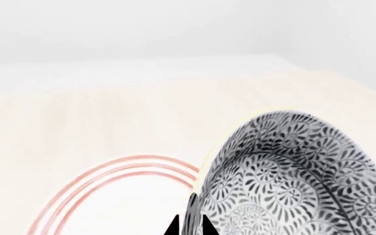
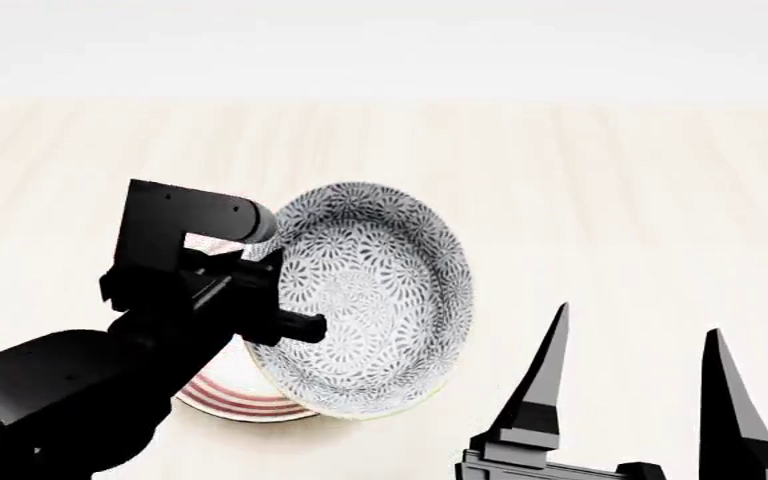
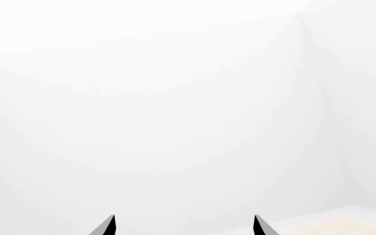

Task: Put the bowl on the plate.

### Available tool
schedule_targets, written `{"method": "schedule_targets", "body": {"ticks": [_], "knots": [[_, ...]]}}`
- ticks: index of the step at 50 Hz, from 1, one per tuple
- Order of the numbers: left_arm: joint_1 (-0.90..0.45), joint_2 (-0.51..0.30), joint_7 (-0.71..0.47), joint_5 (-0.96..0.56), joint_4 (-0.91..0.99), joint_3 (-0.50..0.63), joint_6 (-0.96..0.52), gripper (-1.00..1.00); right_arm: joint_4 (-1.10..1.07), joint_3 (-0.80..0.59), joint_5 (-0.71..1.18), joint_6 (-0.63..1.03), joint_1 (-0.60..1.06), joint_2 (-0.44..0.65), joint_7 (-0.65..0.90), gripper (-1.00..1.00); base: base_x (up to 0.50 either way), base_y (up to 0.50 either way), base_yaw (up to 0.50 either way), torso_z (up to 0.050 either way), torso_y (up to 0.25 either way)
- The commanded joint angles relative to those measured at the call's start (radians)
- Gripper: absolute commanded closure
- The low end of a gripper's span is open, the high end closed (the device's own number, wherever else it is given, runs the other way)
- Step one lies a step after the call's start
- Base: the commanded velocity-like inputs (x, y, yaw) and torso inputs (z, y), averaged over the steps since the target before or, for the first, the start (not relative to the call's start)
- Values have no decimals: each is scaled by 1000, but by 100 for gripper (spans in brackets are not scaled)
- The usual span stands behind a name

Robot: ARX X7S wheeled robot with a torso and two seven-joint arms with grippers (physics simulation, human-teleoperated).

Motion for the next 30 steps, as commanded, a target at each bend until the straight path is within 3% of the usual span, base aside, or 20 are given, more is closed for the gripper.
{"method": "schedule_targets", "body": {"ticks": [1,21,30], "knots": [[-129,70,14,25,-261,-85,46,100,-3,16,-13,4,-1,-13,-17,-100,0,0,0,0,0],[-288,154,45,-41,-672,-196,131,100,8,6,-9,-7,-4,-7,-17,-100,0,0,0,0,1],[-328,178,90,-49,-810,-189,189,100,12,4,-6,-12,-5,-4,-15,-100,0,0,0,0,0]]}}
